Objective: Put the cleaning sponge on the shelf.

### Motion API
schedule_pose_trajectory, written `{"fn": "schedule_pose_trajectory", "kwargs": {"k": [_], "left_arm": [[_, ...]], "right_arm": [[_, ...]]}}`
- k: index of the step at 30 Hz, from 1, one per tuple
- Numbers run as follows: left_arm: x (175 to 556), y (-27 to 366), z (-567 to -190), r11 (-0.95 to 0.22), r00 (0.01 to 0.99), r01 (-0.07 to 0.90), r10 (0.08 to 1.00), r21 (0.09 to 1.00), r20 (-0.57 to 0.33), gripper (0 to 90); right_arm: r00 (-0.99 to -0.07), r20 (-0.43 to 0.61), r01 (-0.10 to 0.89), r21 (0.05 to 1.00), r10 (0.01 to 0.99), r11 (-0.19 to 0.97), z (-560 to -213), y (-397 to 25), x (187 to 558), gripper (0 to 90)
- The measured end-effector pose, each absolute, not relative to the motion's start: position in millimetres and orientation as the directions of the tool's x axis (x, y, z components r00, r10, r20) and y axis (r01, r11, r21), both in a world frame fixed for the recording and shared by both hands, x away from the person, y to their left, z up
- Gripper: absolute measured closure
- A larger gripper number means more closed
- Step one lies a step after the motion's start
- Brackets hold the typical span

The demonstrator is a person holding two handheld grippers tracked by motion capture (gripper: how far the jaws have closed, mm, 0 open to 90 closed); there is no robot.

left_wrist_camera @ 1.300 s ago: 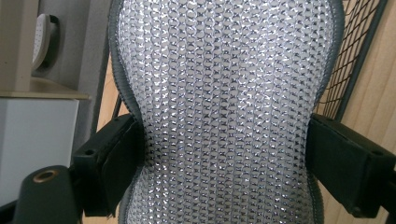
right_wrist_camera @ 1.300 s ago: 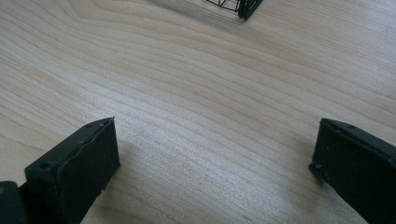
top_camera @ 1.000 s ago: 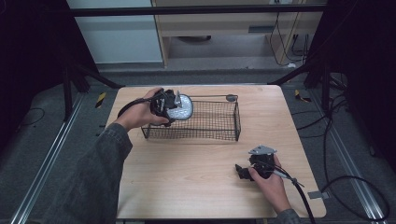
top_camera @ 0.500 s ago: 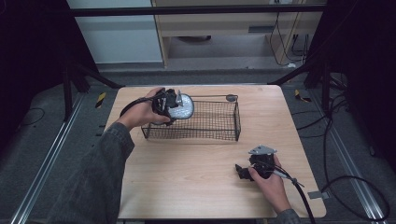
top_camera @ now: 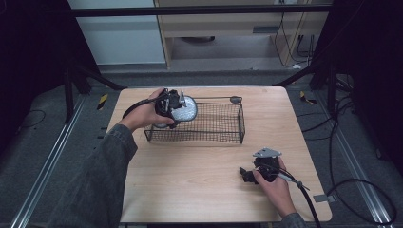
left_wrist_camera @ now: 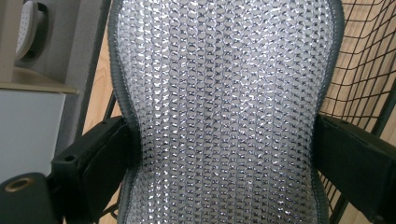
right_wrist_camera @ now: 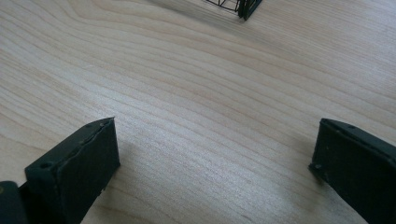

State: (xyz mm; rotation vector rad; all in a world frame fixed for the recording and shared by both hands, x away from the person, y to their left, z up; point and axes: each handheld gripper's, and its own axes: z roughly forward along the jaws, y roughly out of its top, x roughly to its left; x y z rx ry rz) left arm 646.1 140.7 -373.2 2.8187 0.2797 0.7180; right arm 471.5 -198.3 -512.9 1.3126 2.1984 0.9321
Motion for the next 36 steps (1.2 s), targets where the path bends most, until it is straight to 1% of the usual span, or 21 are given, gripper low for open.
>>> {"fn": "schedule_pose_trajectory", "kwargs": {"k": [3, 15, 27, 36], "left_arm": [[646, 141, -373, -0.951, 0.864, 0.142, 0.254, 0.274, 0.434, 3.5], [643, 144, -366, -0.942, 0.865, 0.141, 0.267, 0.306, 0.424, 4.5], [627, 149, -355, -0.925, 0.863, 0.126, 0.281, 0.360, 0.420, 4.7], [617, 149, -353, -0.910, 0.849, 0.147, 0.318, 0.389, 0.422, 5.7]], "right_arm": [[-0.470, -0.011, 0.606, 0.723, 0.882, 0.332, -513, -198, 471, 0.9], [-0.468, -0.009, 0.608, 0.723, 0.884, 0.329, -513, -198, 471, 0.8], [-0.468, -0.010, 0.608, 0.723, 0.884, 0.329, -513, -198, 472, 0.8], [-0.469, -0.011, 0.607, 0.722, 0.883, 0.331, -513, -198, 472, 0.8]]}}
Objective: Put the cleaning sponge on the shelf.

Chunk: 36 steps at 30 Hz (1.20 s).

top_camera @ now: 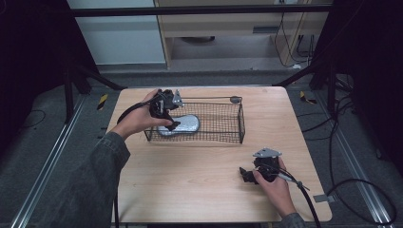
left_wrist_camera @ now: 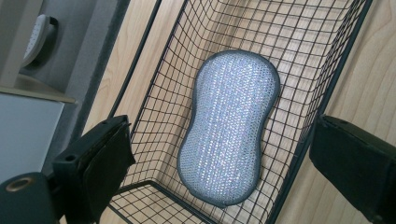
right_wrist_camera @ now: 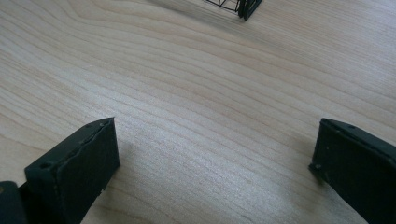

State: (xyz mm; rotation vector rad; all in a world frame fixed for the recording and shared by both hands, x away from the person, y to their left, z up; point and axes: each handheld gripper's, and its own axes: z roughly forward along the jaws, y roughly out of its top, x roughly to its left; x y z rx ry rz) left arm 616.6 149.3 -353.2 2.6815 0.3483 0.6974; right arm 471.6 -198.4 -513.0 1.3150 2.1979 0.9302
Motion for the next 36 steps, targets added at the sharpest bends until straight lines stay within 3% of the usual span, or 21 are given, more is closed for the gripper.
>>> {"fn": "schedule_pose_trajectory", "kwargs": {"k": [11, 24, 36], "left_arm": [[605, 148, -354, -0.891, 0.837, 0.190, 0.367, 0.411, 0.407, 6.0], [586, 149, -356, -0.790, 0.773, 0.294, 0.528, 0.538, 0.352, 5.8], [554, 152, -363, -0.735, 0.736, 0.327, 0.592, 0.594, 0.328, 4.6]], "right_arm": [[-0.469, -0.011, 0.607, 0.722, 0.883, 0.331, -513, -198, 472, 0.8], [-0.468, -0.009, 0.608, 0.722, 0.883, 0.330, -513, -198, 472, 0.8], [-0.468, -0.009, 0.608, 0.723, 0.884, 0.329, -513, -198, 471, 0.8]]}}
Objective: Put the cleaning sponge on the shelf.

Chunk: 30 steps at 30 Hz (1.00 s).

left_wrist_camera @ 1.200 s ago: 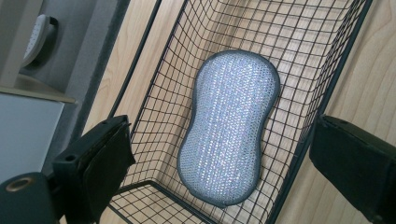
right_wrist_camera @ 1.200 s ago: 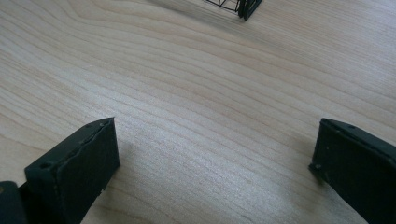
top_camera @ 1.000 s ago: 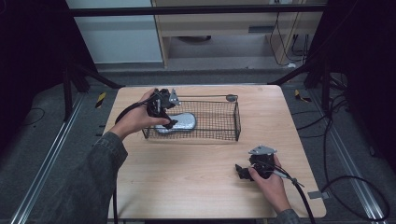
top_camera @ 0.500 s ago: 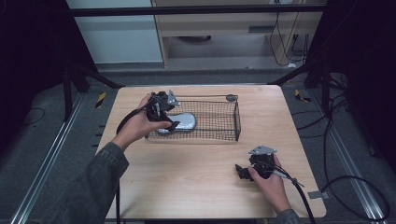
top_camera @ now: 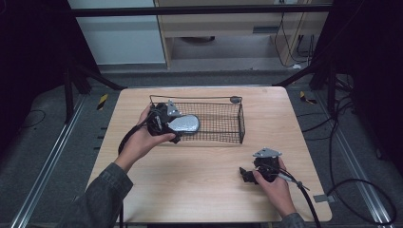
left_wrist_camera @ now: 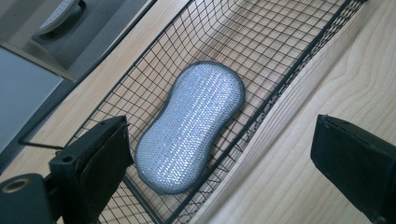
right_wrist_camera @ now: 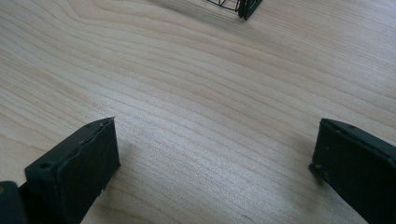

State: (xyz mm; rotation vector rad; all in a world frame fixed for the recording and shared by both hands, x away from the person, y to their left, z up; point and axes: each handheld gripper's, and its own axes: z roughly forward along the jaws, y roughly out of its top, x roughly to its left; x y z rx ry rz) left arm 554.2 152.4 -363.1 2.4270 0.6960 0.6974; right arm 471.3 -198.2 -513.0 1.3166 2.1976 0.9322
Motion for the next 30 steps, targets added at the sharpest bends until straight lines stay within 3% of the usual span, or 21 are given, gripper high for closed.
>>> {"fn": "schedule_pose_trajectory", "kwargs": {"k": [13, 30], "left_arm": [[508, 169, -380, -0.636, 0.683, 0.357, 0.677, 0.684, 0.274, 4.8], [473, 198, -430, -0.583, 0.647, 0.450, 0.735, 0.677, 0.203, 3.0]], "right_arm": [[-0.470, -0.009, 0.607, 0.723, 0.883, 0.330, -513, -198, 471, 0.8], [-0.472, -0.010, 0.606, 0.722, 0.882, 0.333, -513, -198, 471, 0.8]]}}
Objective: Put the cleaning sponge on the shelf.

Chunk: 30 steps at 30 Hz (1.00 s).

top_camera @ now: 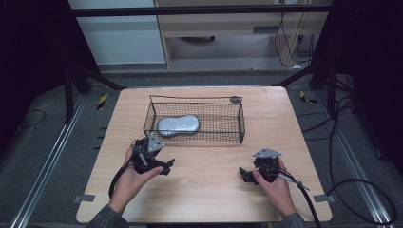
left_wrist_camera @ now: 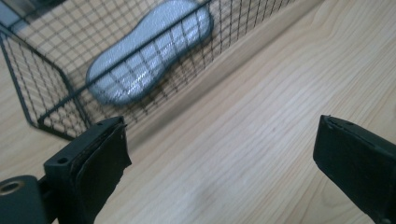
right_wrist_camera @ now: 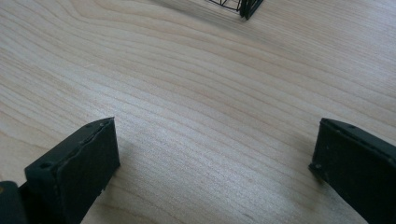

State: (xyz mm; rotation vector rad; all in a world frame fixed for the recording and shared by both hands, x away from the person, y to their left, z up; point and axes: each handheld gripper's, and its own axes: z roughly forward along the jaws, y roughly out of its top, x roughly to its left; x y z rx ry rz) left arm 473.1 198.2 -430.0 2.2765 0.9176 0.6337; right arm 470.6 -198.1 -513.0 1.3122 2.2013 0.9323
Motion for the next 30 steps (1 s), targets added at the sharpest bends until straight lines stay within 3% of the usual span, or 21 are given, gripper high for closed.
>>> {"fn": "schedule_pose_trajectory", "kwargs": {"k": [15, 30], "left_arm": [[484, 266, -474, -0.483, 0.511, 0.605, 0.845, 0.633, 0.157, 3.5], [500, 299, -498, -0.376, 0.431, 0.657, 0.899, 0.653, 0.084, 3.3]], "right_arm": [[-0.472, -0.007, 0.607, 0.723, 0.881, 0.331, -513, -198, 470, 0.8], [-0.472, -0.008, 0.607, 0.722, 0.881, 0.332, -513, -198, 471, 0.7]]}}
